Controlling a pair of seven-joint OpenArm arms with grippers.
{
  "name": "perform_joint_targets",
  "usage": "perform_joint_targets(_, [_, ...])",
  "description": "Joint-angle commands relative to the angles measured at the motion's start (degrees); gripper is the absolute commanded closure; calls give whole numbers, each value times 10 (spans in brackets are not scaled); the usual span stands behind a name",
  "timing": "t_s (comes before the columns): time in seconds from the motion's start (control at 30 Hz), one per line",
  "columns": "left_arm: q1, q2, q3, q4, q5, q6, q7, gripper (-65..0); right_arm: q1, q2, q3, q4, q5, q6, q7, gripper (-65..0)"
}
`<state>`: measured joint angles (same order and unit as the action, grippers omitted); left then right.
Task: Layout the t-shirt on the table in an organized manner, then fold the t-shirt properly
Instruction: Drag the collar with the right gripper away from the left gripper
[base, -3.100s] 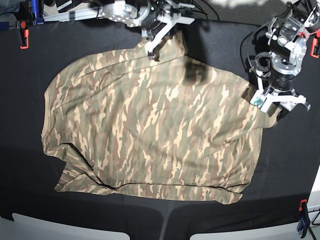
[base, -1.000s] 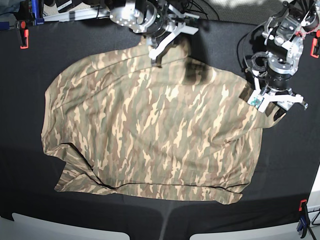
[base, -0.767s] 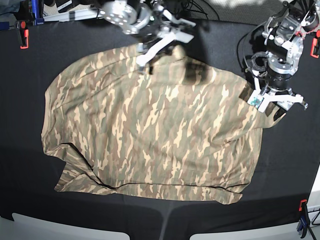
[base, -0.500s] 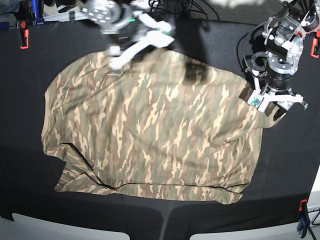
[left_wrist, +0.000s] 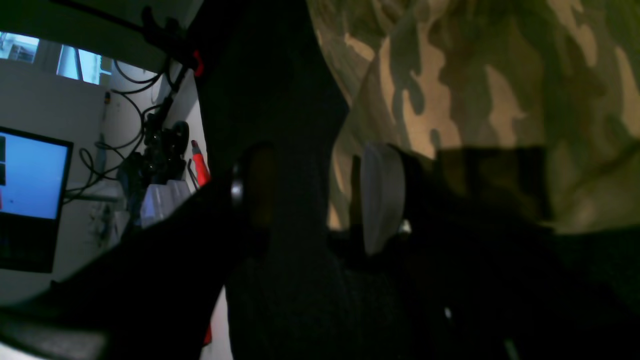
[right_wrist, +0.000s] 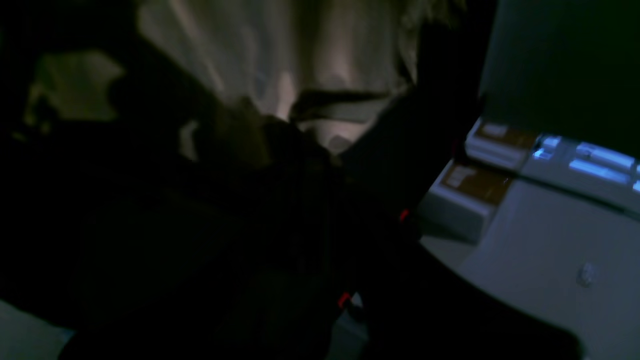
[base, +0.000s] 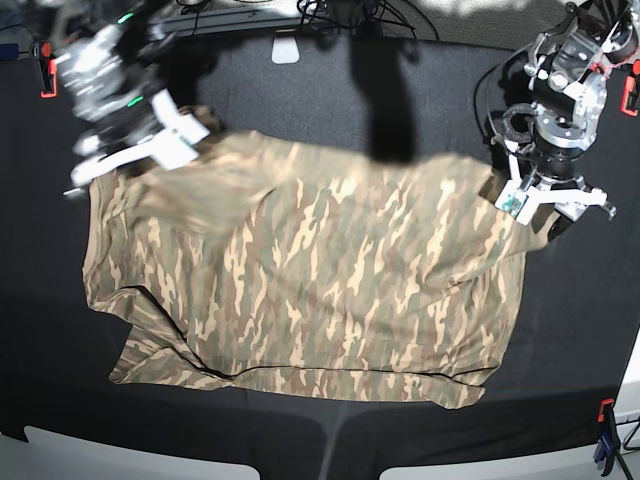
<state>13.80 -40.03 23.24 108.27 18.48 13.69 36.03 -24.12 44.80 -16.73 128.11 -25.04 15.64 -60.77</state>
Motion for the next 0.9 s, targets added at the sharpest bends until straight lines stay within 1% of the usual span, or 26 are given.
perform_joint_targets(0.0, [-5, -8, -5, 10, 10, 11, -7, -260, 2, 11, 31, 11, -6, -5, 0, 0])
perform_joint_targets(0.07, [-5, -8, -5, 10, 10, 11, -7, -260, 2, 11, 82, 11, 22, -5, 6, 0])
perform_joint_targets(0.17, [-5, -8, -5, 10, 7, 11, -6, -260, 2, 11, 152, 11, 88, -6, 34, 0])
perform_joint_targets(0.27, [-4, -8, -5, 10, -43, 7, -7, -260, 2, 11, 201, 11, 162, -6, 50, 0])
perform_joint_targets(0.3, [-3, -8, -5, 10, -56, -12, -7, -260, 2, 11, 210, 11, 179, -6, 52, 0])
perform_joint_targets(0.37, [3, -8, -5, 10, -54, -76, -13, -260, 2, 11, 219, 11, 195, -5, 53, 0])
perform_joint_targets(0.4, [9, -8, -5, 10, -44, -110, -23, -260, 2, 11, 219, 11, 195, -5, 53, 0])
perform_joint_targets(0.43, [17, -8, -5, 10, -26, -134, -34, -260, 2, 10, 219, 11, 195, -5, 55, 0])
perform_joint_targets(0.47, [27, -8, -5, 10, 3, -150, -44, -260, 2, 11, 219, 11, 195, -5, 55, 0])
perform_joint_targets(0.53, [49, -9, -5, 10, 71, -157, -49, -260, 2, 11, 219, 11, 195, -5, 55, 0])
perform_joint_targets(0.6, [64, -16, -5, 10, 105, -156, -59, -260, 2, 11, 219, 11, 195, -5, 57, 0])
perform_joint_targets(0.67, [73, -33, -5, 9, 106, -156, -79, -260, 2, 11, 219, 11, 195, -5, 62, 0])
perform_joint_targets(0.8, [78, -67, -5, 7, 107, -156, -76, -260, 3, 11, 219, 11, 195, -5, 63, 0])
perform_joint_targets(0.87, [78, -78, -5, 4, 107, -156, -78, -260, 3, 11, 219, 11, 195, -6, 63, 0])
